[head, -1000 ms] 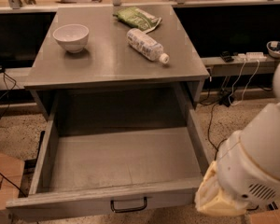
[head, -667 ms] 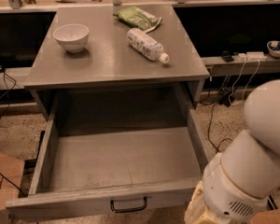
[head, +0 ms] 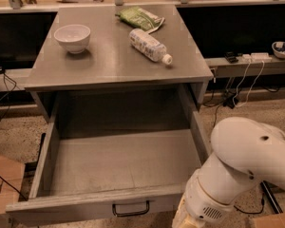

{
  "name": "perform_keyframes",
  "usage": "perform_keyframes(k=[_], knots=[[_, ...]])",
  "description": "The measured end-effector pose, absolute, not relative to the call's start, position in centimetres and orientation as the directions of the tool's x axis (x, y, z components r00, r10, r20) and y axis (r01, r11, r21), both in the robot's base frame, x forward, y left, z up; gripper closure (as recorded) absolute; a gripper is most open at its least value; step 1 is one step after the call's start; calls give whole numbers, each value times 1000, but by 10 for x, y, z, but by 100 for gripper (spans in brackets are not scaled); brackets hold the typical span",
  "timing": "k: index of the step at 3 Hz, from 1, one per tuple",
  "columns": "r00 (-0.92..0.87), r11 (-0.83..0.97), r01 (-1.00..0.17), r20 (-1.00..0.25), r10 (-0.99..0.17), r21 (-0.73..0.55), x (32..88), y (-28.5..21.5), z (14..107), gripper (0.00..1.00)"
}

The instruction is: Close top drawer

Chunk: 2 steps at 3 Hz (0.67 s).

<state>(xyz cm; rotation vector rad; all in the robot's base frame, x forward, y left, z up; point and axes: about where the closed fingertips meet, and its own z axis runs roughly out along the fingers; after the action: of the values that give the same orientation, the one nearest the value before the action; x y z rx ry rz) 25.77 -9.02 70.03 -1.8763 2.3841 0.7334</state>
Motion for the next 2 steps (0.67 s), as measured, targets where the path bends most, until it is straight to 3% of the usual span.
perform_keyframes(k=[2], knots=[[-267,154,-929,-322,-909,335,329,-104,635,100]])
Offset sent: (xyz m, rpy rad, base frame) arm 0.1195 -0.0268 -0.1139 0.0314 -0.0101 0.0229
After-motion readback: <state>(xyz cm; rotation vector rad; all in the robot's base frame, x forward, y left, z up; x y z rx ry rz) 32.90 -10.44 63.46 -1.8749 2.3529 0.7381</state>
